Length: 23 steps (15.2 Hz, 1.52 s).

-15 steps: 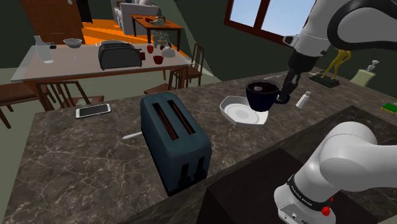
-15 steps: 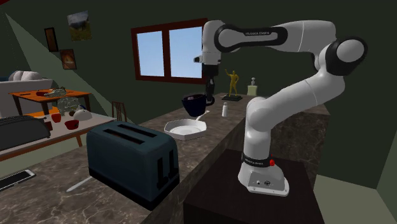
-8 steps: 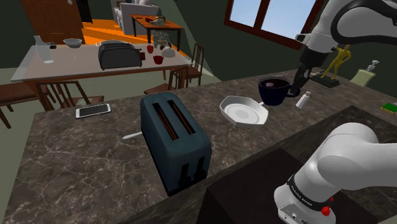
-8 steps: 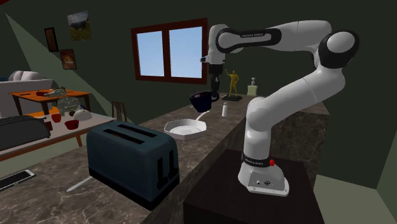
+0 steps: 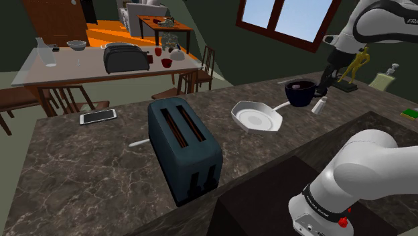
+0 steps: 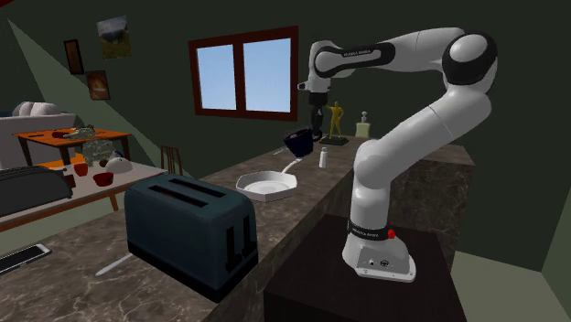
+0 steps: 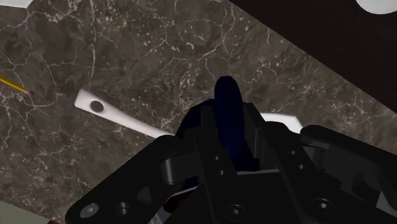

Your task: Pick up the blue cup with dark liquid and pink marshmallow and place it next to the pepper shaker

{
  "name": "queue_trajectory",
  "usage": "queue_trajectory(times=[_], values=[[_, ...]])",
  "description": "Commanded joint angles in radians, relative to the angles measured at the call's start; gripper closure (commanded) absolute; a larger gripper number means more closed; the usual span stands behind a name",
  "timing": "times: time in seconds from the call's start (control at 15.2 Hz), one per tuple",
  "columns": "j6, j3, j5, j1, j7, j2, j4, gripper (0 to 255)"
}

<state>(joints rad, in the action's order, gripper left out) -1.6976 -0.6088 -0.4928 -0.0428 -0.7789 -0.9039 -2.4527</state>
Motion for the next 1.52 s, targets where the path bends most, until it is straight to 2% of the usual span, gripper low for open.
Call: queue_trajectory(times=[0.0,0.46,1.45], values=[[-0.016,-0.061,-0.023,-0.009,-0.051,0.043,0.050,255],[-0.065,-0.269,-0.051,-0.084,-0.209,0.195,0.233,255],[-0.257,-0.375,-0.116,-0.086,-0.188,0.213,0.072,255]])
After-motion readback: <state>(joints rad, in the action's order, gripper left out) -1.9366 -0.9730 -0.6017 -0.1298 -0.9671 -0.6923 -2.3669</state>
